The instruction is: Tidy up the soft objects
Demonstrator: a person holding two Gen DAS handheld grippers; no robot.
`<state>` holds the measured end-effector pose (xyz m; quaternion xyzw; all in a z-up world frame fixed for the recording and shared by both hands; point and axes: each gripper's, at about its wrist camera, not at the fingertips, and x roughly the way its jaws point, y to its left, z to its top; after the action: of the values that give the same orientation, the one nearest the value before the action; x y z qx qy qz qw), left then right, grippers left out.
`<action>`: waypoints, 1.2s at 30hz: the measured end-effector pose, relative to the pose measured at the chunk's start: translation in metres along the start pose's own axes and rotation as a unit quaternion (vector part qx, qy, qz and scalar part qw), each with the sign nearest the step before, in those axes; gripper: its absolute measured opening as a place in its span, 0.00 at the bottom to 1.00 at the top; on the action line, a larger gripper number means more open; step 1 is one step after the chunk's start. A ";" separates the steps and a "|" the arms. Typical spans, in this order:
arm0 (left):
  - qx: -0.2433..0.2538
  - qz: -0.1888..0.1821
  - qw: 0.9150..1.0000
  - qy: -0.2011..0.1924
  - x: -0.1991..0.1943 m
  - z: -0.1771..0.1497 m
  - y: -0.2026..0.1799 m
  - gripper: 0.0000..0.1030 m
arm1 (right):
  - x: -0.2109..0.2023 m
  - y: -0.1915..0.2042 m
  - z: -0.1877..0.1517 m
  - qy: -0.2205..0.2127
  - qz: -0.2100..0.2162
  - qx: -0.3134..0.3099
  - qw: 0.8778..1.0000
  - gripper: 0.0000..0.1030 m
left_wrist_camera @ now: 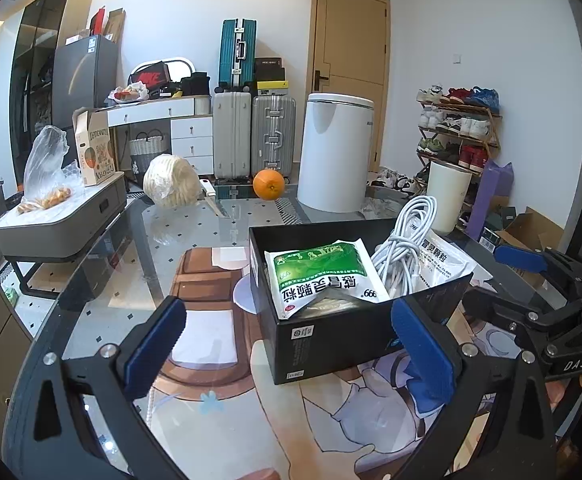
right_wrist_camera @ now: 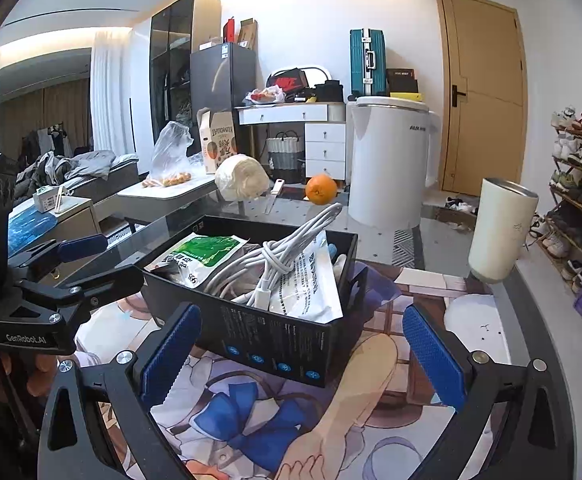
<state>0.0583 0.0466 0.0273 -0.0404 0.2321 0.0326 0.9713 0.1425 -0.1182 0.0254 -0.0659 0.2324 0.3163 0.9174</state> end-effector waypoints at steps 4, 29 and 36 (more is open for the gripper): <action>-0.006 0.000 1.000 -0.001 -0.001 0.000 0.002 1.00 | 0.000 -0.001 -0.001 -0.001 0.000 0.002 1.000 0.99; 0.003 0.008 1.000 -0.005 -0.002 -0.001 -0.001 1.00 | 0.001 -0.004 -0.003 -0.002 -0.010 0.008 1.000 0.99; 0.009 0.008 1.000 -0.011 -0.004 -0.001 -0.003 1.00 | 0.001 -0.004 -0.003 -0.002 -0.010 0.009 1.000 0.99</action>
<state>0.0546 0.0432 0.0288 -0.0299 0.2215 0.0389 0.9739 0.1442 -0.1216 0.0223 -0.0597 0.2329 0.3051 0.9215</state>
